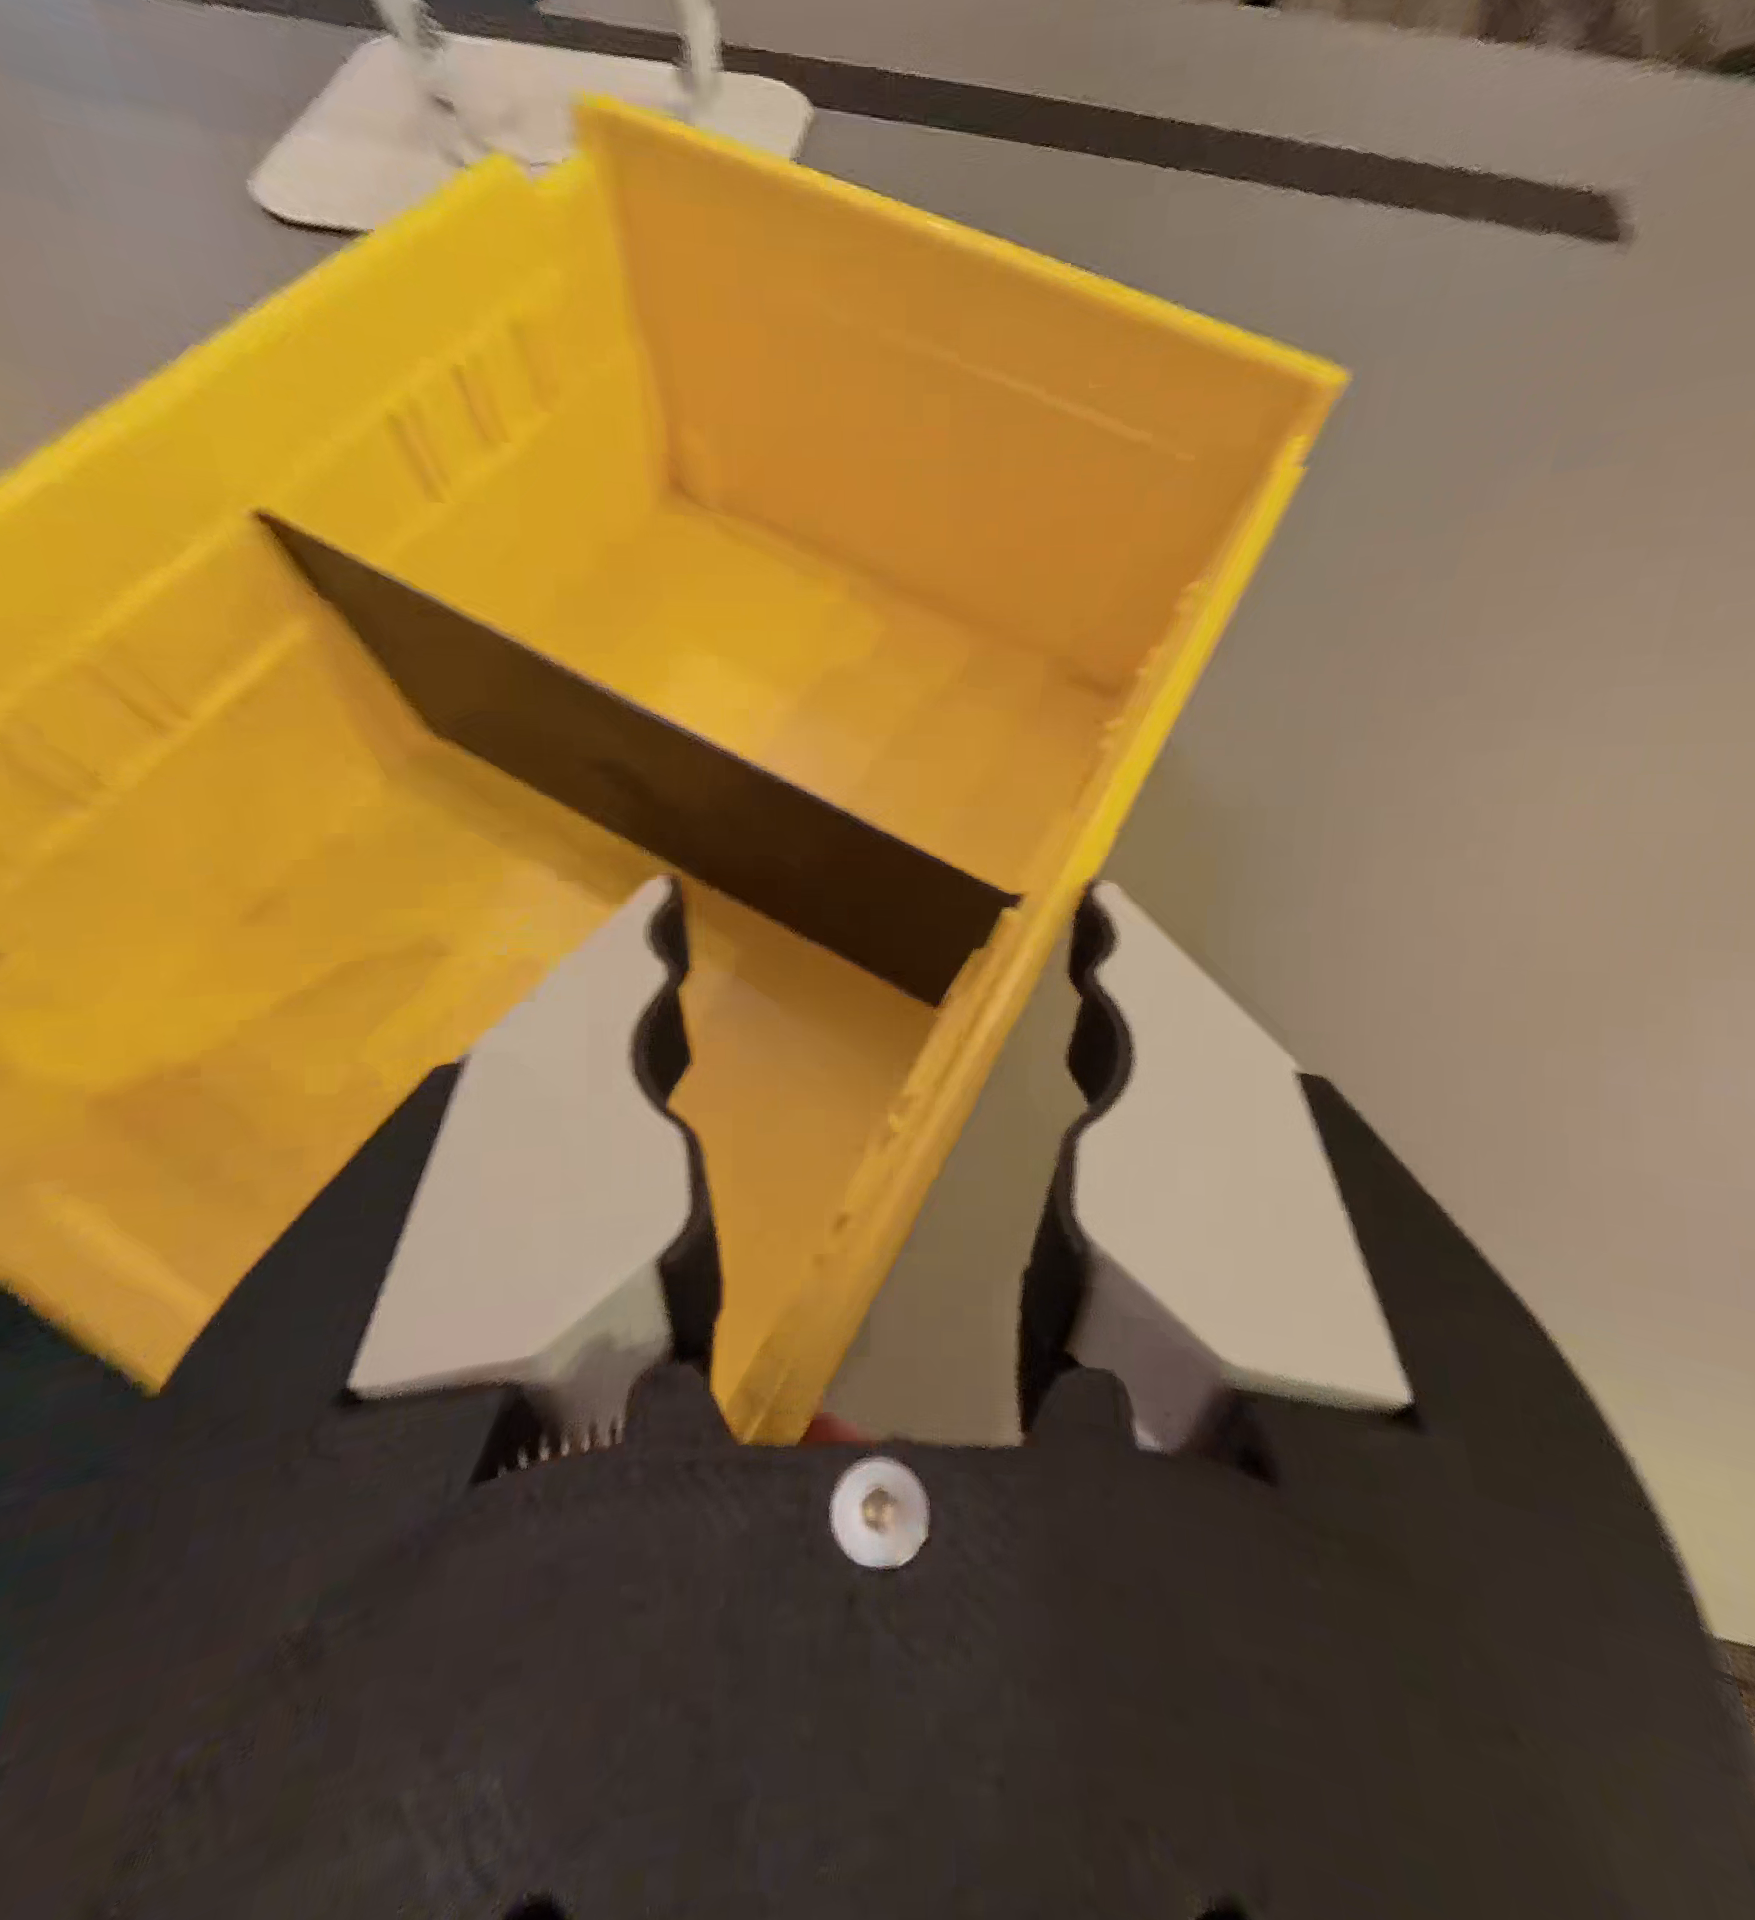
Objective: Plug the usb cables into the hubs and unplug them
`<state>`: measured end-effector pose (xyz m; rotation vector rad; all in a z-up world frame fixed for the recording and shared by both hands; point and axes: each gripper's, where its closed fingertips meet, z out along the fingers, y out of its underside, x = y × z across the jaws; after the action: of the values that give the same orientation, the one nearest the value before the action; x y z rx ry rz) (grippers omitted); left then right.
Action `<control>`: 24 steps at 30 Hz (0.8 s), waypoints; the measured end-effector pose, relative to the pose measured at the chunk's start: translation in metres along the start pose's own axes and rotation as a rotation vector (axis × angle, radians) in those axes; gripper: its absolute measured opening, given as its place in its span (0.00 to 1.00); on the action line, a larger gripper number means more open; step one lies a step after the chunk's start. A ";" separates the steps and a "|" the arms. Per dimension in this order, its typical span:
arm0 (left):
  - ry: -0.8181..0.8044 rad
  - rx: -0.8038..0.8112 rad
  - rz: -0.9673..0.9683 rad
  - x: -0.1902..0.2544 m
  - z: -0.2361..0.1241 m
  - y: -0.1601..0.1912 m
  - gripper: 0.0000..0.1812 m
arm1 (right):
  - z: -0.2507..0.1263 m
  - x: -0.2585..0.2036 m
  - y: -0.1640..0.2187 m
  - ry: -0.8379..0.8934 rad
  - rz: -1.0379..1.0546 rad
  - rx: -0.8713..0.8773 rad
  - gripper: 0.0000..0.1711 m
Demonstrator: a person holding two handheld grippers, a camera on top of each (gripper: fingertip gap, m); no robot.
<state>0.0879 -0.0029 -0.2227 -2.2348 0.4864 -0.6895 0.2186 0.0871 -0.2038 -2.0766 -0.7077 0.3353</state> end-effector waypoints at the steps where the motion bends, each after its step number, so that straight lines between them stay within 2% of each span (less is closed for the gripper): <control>1: 0.043 -0.011 0.001 0.006 0.001 0.001 0.32 | 0.001 0.011 0.001 0.039 -0.032 -0.009 0.33; 3: 0.107 0.008 0.000 0.015 -0.003 -0.003 0.32 | 0.004 0.026 0.003 0.076 -0.074 -0.047 0.22; 5: 0.132 0.013 0.003 0.022 -0.014 -0.007 0.34 | 0.008 0.037 0.001 0.085 -0.094 -0.075 0.17; 9: -0.011 0.079 0.143 0.009 -0.064 -0.020 0.30 | 0.015 0.058 -0.001 0.059 -0.131 -0.139 0.09; 13: -0.256 0.160 0.143 -0.055 -0.143 -0.020 0.29 | 0.020 0.090 -0.001 0.062 -0.156 -0.173 0.07; 17: -0.515 0.172 0.102 -0.129 -0.222 0.002 0.30 | 0.025 0.124 -0.003 0.074 -0.120 -0.173 0.07; 24: -0.876 0.129 0.094 -0.206 -0.313 0.042 0.32 | 0.036 0.174 -0.003 0.131 -0.135 -0.209 0.06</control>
<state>-0.2694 -0.0908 -0.1381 -2.1174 0.0923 0.3207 0.3395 0.2167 -0.2165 -2.2097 -0.8281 0.0500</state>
